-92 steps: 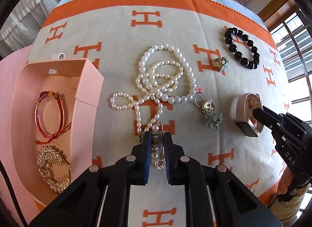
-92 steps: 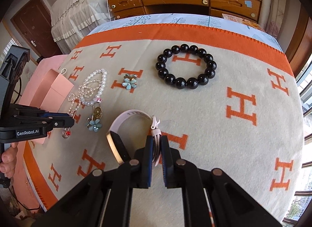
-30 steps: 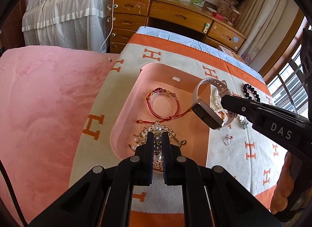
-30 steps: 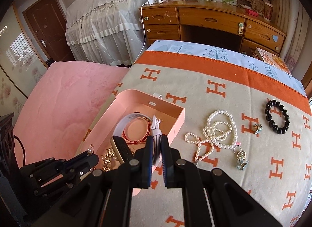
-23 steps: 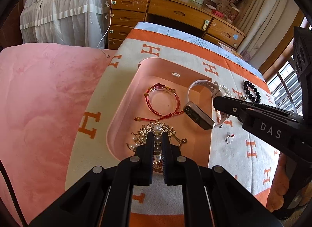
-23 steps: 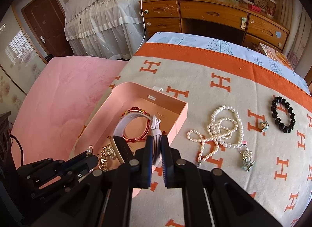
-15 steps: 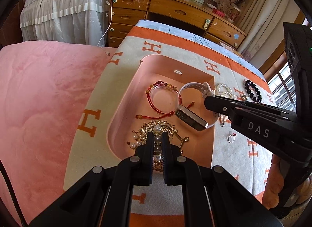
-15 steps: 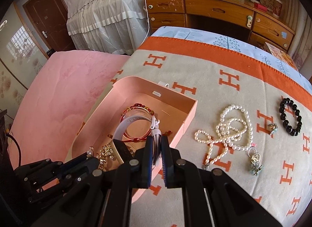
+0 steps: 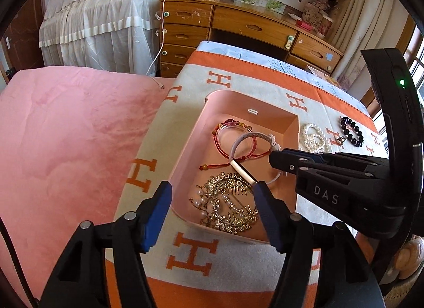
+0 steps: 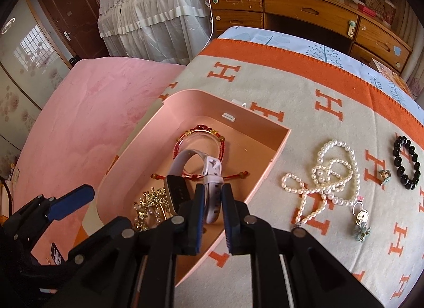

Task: Organize jewelry
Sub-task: 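Lower the smartwatch into the pink box with the right tool while the left tool places the charm, then move the right tool to the black bead bracelet while the left tool reaches the pearl necklace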

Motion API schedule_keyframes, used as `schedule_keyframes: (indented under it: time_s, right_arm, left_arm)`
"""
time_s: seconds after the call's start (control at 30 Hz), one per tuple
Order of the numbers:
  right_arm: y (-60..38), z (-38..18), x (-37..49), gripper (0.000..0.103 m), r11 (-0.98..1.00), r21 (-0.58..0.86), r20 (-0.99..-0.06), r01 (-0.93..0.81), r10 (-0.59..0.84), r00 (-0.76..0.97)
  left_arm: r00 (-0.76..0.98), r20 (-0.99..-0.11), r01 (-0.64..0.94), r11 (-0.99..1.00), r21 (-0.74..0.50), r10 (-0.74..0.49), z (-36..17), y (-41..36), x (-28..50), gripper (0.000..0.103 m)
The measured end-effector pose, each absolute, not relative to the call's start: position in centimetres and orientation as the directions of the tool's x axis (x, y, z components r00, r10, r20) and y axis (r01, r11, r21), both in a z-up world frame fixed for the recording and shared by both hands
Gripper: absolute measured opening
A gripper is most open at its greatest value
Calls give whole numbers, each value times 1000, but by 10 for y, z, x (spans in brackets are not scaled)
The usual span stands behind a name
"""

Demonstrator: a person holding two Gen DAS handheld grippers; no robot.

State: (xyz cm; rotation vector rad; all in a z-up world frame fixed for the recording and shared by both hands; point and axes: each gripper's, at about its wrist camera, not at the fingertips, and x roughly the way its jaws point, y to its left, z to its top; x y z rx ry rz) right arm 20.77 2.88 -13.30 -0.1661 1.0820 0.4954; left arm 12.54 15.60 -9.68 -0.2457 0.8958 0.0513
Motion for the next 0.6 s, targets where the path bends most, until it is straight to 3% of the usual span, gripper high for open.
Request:
schedule_keyframes:
  time_s: [0.23,0.6]
  right_arm:
    - [20,-127,199,14,872,163,-866,-462,350,357]
    - [2,-101,184,14,864,240,-828,-444,420,371]
  left_arm:
    - [650,-759,-147,974,-172,-36,-82,154,116,72]
    - [702,-712,-207,962,-177,20,-53,178,97,73]
